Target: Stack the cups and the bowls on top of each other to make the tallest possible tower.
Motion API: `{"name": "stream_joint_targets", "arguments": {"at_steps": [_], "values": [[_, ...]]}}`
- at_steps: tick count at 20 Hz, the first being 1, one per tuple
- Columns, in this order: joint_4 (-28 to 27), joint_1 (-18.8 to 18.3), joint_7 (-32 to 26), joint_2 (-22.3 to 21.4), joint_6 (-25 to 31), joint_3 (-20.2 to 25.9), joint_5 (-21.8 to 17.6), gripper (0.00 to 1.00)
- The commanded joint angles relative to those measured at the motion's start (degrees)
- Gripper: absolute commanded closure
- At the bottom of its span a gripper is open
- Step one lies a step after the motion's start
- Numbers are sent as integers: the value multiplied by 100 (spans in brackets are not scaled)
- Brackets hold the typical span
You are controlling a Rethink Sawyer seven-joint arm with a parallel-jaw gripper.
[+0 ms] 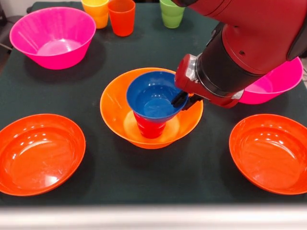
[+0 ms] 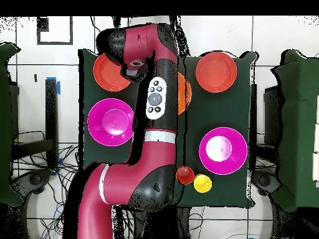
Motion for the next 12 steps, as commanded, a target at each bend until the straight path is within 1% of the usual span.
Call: {"name": "stream_joint_targets", "arguments": {"at_steps": [1,6,11,12], "values": [[644,108,-342,-270,166,209,54,100],[1014,123,-462,-475,38,238,-6,100],[1601,174,-550,-832,-183,290,-92,100],[1580,168,-540,-814,-184,294,-94,100]]}}
